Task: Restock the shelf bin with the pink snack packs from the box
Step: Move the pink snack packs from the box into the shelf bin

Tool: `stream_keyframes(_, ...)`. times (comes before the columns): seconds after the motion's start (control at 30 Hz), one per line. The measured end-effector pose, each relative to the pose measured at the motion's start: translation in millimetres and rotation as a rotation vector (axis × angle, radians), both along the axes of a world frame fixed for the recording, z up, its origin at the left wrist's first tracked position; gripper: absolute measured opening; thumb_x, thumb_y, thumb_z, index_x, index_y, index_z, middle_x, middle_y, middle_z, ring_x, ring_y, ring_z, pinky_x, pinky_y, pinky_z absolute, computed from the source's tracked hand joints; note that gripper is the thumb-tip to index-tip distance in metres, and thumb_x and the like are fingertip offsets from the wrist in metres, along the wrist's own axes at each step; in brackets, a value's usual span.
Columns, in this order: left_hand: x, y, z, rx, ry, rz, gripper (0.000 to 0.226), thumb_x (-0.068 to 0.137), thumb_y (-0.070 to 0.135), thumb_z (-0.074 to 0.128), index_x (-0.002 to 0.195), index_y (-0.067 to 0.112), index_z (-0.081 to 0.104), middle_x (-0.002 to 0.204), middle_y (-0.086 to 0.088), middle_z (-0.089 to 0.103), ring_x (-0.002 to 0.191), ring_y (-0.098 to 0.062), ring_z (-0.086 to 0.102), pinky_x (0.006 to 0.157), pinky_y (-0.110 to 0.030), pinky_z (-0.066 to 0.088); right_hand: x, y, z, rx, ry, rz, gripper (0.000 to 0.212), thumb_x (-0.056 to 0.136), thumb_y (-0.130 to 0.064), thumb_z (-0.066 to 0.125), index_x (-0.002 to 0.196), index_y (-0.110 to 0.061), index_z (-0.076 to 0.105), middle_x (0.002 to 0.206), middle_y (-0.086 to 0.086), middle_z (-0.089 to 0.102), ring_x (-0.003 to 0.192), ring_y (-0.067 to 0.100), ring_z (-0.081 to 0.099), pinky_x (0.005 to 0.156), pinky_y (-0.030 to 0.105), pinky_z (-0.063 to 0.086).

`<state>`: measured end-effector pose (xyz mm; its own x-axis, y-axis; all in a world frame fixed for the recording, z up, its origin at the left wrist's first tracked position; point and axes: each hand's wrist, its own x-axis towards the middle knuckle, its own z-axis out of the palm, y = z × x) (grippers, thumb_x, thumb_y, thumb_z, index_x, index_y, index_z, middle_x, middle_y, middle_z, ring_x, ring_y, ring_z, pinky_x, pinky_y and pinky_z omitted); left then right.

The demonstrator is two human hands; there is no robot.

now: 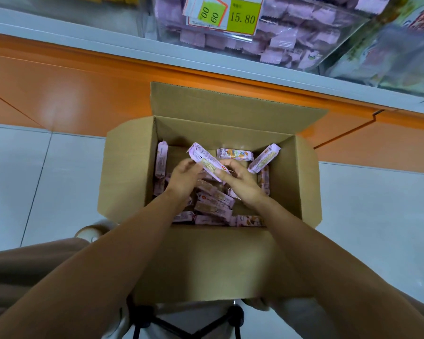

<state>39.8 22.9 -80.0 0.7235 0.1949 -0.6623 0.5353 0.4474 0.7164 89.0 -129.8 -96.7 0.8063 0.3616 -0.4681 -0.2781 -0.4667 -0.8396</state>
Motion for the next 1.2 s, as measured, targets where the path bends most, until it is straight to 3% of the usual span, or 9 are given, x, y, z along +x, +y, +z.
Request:
stream_keyframes(0.17,-1.4,-0.9,-7.0,-0.110,0.064,-0.028,0.025,0.097,0.026,0.057,0.115,0.009,0.058,0.097,-0.007,0.068,0.080,-0.015,0.067,0.064,-0.023,0.058,-2.7,2.0,1.8,-0.020,-0.180,0.017,0.031,0.079,-0.002,0.073,0.106,-0.009,0.060,0.109,0.005,0.055,0.091,0.006,0.054,0.075,0.010,0.044)
stream_keyframes(0.33,-0.5,-0.2,-17.3,-0.104,0.060,0.048,0.008,0.098,0.010,0.053,0.098,0.006,0.061,0.094,-0.016,0.068,0.070,-0.018,0.069,0.064,-0.025,0.058,-6.4,5.8,3.8,0.077,-0.081,0.125,0.028,0.082,-0.005,0.073,0.105,-0.014,0.059,0.113,0.010,0.063,0.101,0.004,0.057,0.082,0.013,0.045)
stream_keyframes(0.47,-0.8,-4.5,-16.2,-0.145,0.019,0.024,0.010,0.098,0.011,0.053,0.104,0.010,0.061,0.088,-0.010,0.069,0.069,-0.015,0.069,0.061,-0.025,0.058,-8.4,9.2,-1.0,0.077,-0.118,0.090,0.040,0.076,-0.002,0.076,0.107,-0.016,0.054,0.101,-0.005,0.061,0.091,0.003,0.056,0.079,0.016,0.045)
stream_keyframes(0.57,-0.7,-6.7,-20.5,-0.089,-0.017,-0.010,0.019,0.094,0.003,0.056,0.106,0.016,0.061,0.088,-0.005,0.067,0.073,-0.016,0.065,0.061,-0.027,0.056,-9.4,10.0,-5.5,0.085,-0.081,0.085,0.046,0.075,-0.002,0.078,0.112,-0.012,0.052,0.100,-0.003,0.059,0.086,0.002,0.055,0.075,0.014,0.045)
stream_keyframes(0.67,-2.0,1.6,-32.6,0.043,-0.005,-0.021,0.025,0.093,0.000,0.055,0.114,0.011,0.060,0.100,-0.008,0.067,0.084,-0.020,0.063,0.073,-0.034,0.052,-6.2,6.1,-13.4,0.050,-0.071,0.079,0.040,0.082,-0.013,0.075,0.115,-0.013,0.053,0.103,0.001,0.061,0.091,0.006,0.056,0.081,0.015,0.043)
stream_keyframes(0.8,-7.6,11.2,-47.2,0.226,0.069,-0.142,0.038,0.086,-0.008,0.057,0.123,0.000,0.057,0.107,-0.015,0.066,0.078,-0.015,0.061,0.060,-0.019,0.052,-0.8,12.5,-28.0,-0.021,-0.016,0.033,0.039,0.088,-0.025,0.068,0.125,-0.020,0.053,0.109,-0.004,0.061,0.096,0.006,0.057,0.095,0.032,0.046)
stream_keyframes(0.93,-9.2,12.6,-51.9,0.228,0.074,-0.276,0.047,0.086,-0.010,0.056,0.131,0.006,0.056,0.100,-0.011,0.062,0.069,-0.006,0.056,0.054,-0.008,0.047,7.6,29.9,-29.7,-0.006,-0.057,-0.014,0.047,0.091,-0.022,0.065,0.135,-0.021,0.050,0.111,-0.015,0.053,0.097,0.004,0.053,0.086,0.013,0.044)
stream_keyframes(1.1,-5.4,20.8,-58.9,0.166,0.137,-0.057,0.045,0.084,0.003,0.069,0.128,0.007,0.058,0.106,-0.007,0.062,0.080,-0.012,0.061,0.063,-0.019,0.051,20.2,10.2,-36.6,-0.075,0.085,-0.097,0.019,0.084,-0.013,0.072,0.099,-0.009,0.061,0.090,0.000,0.059,0.081,0.011,0.055,0.074,0.018,0.046)
stream_keyframes(1.2,-0.6,19.4,-54.4,-0.047,0.175,0.203,0.040,0.081,0.009,0.075,0.118,0.004,0.059,0.099,-0.008,0.069,0.078,-0.016,0.068,0.058,-0.024,0.054,17.8,-3.0,-35.4,-0.044,0.247,-0.147,0.021,0.083,-0.016,0.073,0.093,-0.008,0.057,0.088,0.007,0.062,0.074,0.016,0.060,0.066,0.025,0.050)
